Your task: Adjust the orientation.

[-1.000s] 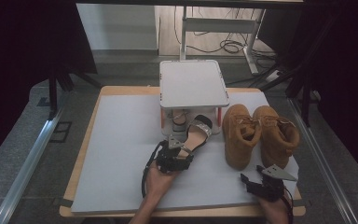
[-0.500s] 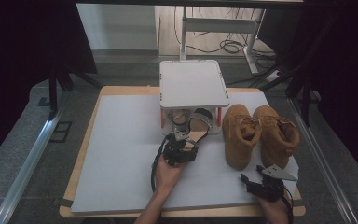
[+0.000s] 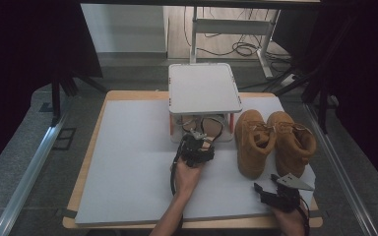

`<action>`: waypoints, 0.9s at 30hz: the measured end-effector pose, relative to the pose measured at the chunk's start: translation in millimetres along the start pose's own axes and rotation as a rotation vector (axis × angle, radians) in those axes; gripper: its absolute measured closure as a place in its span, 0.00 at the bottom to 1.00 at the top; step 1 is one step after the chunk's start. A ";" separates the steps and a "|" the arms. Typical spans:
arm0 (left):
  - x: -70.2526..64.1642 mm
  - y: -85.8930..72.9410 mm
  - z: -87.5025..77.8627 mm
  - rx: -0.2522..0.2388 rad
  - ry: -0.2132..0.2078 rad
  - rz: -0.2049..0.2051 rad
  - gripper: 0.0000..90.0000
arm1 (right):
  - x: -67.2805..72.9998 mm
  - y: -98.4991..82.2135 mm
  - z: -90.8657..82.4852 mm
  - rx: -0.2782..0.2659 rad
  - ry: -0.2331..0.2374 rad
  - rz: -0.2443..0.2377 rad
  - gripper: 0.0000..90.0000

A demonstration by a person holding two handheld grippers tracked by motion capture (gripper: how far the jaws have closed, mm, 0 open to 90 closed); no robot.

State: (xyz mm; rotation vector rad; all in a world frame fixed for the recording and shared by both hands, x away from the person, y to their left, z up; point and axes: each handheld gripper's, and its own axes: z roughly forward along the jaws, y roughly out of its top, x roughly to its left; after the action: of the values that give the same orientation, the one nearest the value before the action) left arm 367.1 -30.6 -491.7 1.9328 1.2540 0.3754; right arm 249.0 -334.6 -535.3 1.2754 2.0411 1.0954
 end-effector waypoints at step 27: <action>-17.0 29.1 36.2 -0.011 0.119 -0.078 0.43 | -0.4 0.0 -0.1 -0.002 0.004 0.001 0.24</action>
State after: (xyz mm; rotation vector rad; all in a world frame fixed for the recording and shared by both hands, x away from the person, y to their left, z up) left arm 399.8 -67.6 -490.7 1.8695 1.3966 0.4621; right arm 249.1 -335.1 -535.2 1.2750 2.0422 1.1008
